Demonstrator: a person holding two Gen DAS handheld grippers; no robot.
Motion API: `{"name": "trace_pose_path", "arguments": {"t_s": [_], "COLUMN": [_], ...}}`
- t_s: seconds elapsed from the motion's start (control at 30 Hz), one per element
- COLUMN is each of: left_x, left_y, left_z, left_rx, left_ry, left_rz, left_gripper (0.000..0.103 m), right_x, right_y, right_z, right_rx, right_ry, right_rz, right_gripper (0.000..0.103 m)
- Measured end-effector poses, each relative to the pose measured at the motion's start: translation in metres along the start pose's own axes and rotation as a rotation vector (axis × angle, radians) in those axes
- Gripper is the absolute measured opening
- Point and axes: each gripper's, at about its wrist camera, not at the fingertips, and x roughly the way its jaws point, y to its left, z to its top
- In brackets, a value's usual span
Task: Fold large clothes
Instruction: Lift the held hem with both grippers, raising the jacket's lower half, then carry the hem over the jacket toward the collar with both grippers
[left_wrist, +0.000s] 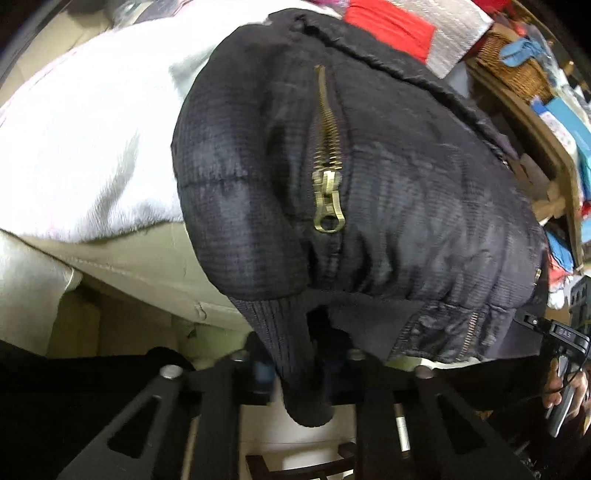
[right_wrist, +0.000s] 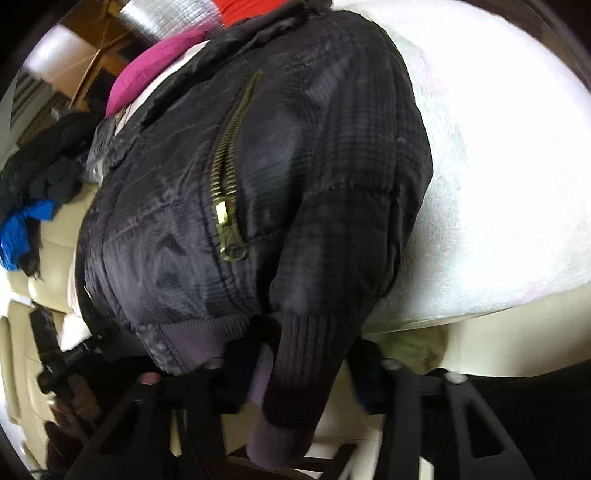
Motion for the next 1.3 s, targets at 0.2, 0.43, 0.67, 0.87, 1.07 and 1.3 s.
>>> {"name": "trace_pose_path", "arguments": {"t_s": [0.2, 0.43, 0.67, 0.87, 1.07, 1.3], "left_x": [-0.048, -0.111, -0.163, -0.165, -0.173, -0.141], "left_y": [-0.01, -0.021, -0.04, -0.05, -0.062, -0.073], "left_z": [-0.003, 0.026, 0.088, 0.166, 0.257, 0.358], "left_rx": [0.079, 0.133, 0.196, 0.2, 0.189, 0.145], "left_ry": [-0.058, -0.17, -0.289, -0.348, -0.392, -0.396], "left_rz": [-0.052, -0.152, -0.207, -0.205, -0.184, -0.154], "left_gripper": [0.009, 0.008, 0.009, 0.009, 0.009, 0.009], "right_x": [-0.037, -0.091, -0.131, -0.161, -0.169, -0.148], "right_y": [0.016, 0.032, 0.065, 0.085, 0.119, 0.143], "right_z": [0.003, 0.018, 0.065, 0.112, 0.191, 0.299], "right_rx": [-0.076, -0.119, -0.177, -0.184, -0.213, -0.221], "right_ry": [-0.055, -0.207, -0.402, -0.54, -0.647, -0.715], "right_rz": [0.051, 0.222, 0.233, 0.196, 0.121, 0.048], "right_gripper": [0.016, 0.014, 0.013, 0.013, 0.012, 0.01]}}
